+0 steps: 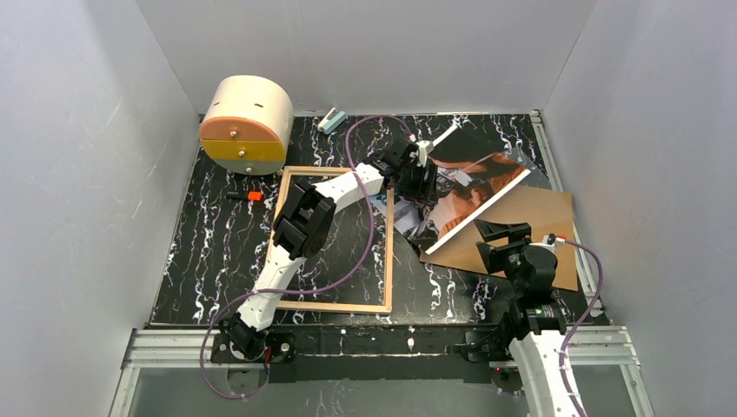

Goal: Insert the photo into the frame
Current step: Pick up the photo frame item at the center of the board.

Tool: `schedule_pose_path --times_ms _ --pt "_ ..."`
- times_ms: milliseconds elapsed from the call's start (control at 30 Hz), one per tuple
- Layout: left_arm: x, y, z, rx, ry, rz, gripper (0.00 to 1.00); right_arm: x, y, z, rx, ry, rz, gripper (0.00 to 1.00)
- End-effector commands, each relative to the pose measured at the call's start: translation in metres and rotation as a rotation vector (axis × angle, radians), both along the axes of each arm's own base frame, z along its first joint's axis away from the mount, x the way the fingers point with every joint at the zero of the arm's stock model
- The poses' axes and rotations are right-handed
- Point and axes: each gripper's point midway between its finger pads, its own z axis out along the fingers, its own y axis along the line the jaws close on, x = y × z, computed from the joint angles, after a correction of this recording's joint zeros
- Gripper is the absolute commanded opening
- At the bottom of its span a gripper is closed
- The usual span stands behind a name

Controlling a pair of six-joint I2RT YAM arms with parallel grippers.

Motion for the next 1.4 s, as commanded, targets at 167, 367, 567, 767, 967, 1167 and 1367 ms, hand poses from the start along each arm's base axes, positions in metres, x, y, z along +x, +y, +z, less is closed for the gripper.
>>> schedule_pose_path --times_ms 167,367,567,767,967,1167,1367 --pt "-0.048 0.044 -0.089 0.221 0.249 -0.012 0.62 0.02 -0.006 0.022 -0.04 -0.089 -0.029 0.77" --pt "-0.053 0.046 -0.093 0.223 0.268 -0.023 0.62 0.036 -0.001 0.031 -0.073 -0.118 0.01 0.62" --pt "-0.054 0.045 -0.095 0.218 0.28 -0.022 0.62 0.042 -0.006 -0.005 -0.087 0.108 -0.007 0.54" --pt "-0.052 0.044 -0.091 0.21 0.278 -0.018 0.62 0.04 -0.011 -0.019 -0.122 0.26 -0.015 0.31" --pt "-0.045 0.042 -0.079 0.195 0.272 -0.005 0.62 0.041 -0.03 0.014 -0.252 0.286 -0.062 0.02" --pt "-0.032 0.036 -0.057 0.13 0.276 0.023 0.7 0.027 -0.039 0.054 -0.347 0.345 -0.056 0.01" --pt "-0.031 0.031 -0.051 0.082 0.282 0.026 0.78 0.019 -0.034 0.116 -0.392 0.264 0.007 0.01"
